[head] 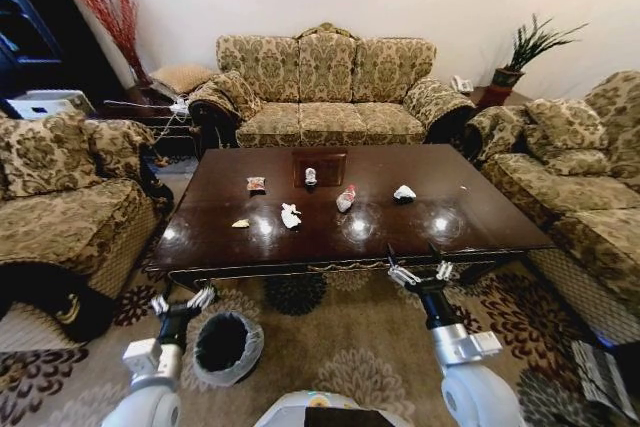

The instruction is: Move to the front of the table and place the trash on the table into the trash bin.

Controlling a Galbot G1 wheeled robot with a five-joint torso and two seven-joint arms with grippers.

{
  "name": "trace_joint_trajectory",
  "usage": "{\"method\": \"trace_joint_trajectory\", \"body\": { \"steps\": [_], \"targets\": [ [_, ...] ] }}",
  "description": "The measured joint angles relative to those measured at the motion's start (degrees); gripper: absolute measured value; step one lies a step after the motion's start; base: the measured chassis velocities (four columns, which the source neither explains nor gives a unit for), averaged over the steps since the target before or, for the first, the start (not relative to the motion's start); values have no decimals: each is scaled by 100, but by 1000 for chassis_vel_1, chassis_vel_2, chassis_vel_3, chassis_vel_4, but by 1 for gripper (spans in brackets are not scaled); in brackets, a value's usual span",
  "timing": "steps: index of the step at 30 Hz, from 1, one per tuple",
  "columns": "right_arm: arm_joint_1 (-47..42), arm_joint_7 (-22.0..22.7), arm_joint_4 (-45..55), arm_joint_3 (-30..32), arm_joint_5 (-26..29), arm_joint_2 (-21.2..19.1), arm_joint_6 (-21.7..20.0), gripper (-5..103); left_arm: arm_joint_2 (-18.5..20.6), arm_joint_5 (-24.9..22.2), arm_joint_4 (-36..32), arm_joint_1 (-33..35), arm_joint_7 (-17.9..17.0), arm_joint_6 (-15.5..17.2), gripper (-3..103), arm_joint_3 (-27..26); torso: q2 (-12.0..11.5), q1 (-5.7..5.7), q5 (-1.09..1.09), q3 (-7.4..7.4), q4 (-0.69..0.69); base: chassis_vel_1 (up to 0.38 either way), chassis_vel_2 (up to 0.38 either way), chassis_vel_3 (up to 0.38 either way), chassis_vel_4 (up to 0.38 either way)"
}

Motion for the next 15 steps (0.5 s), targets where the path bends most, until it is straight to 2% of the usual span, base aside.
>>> {"method": "trace_joint_trajectory", "body": {
  "steps": [2, 4, 6, 7, 10, 11, 15],
  "targets": [
    [31, 36, -21, 12, 61, 9, -9, 100, 207, 9, 506, -4, -33, 17, 87, -22, 0, 0, 0, 0, -1, -59, -75, 8, 26],
    [39, 36, -29, 12, 70, 8, -16, 100, 254, 10, 616, -7, -29, 12, 88, -16, 0, 0, -1, 1, 0, -58, -75, 34, 17],
    [133, -22, -117, -23, 158, -7, -90, 100, 533, -1, 1184, -100, 68, 2, 89, 80, 0, 1, 1, 1, 2, 0, 0, 0, 0],
    [133, -22, -117, -23, 158, -7, -90, 100, 533, -1, 1184, -100, 68, 2, 89, 80, 0, 1, 1, 1, 2, 0, 0, 0, 0],
    [350, -51, -298, -105, 195, 11, -108, 100, 837, -5, 2162, -484, 163, -108, 90, 230, 0, 1, -4, 1, -1, 0, 0, 0, 0],
    [350, -51, -298, -105, 195, 11, -108, 100, 837, -5, 2162, -484, 163, -108, 90, 230, 0, 1, -4, 1, -1, 0, 0, 0, 0],
    [612, -79, -580, -166, 303, -71, -228, 100, 940, -17, 2923, -767, 255, -225, 92, 281, 0, 1, -1, 1, 4, 0, 0, 0, 0]
  ]
}}
